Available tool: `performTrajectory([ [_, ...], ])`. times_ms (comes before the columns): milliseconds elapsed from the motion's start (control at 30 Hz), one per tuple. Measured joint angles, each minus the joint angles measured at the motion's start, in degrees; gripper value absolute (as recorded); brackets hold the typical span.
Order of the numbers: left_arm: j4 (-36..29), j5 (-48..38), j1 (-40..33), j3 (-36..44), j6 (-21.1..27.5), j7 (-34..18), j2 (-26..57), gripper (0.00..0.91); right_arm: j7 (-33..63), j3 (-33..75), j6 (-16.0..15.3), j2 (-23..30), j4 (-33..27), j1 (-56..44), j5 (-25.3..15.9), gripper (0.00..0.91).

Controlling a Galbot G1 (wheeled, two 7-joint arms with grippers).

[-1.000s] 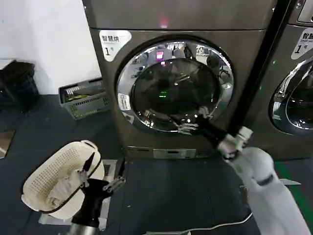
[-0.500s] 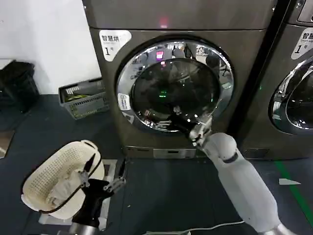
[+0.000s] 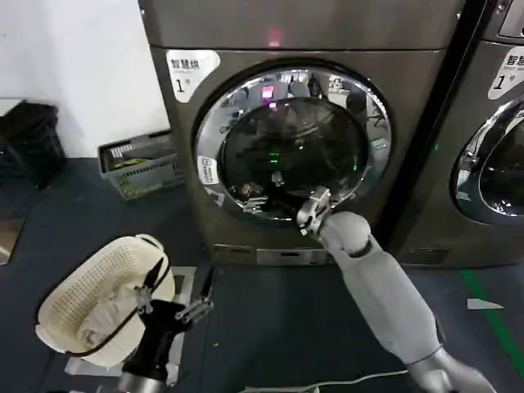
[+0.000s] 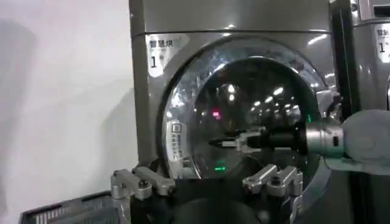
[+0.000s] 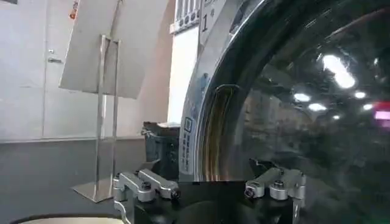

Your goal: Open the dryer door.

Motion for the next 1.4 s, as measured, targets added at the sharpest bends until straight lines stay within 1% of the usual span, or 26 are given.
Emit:
performTrajectory([
  [633,-0.15,-0.1,0.19,0.04,0.16,0.1,-0.03,0.907,-0.6,-3.36,0.41,4.81,-8.2,3.95,-1.79,0.907],
  [1400,-0.65,-0.03,0.75,0.67,0.1,0.08,-0.26,0.907,-0.3,-5.3,-0.21,7.89,-11.46,6.7,-2.8,0.907],
])
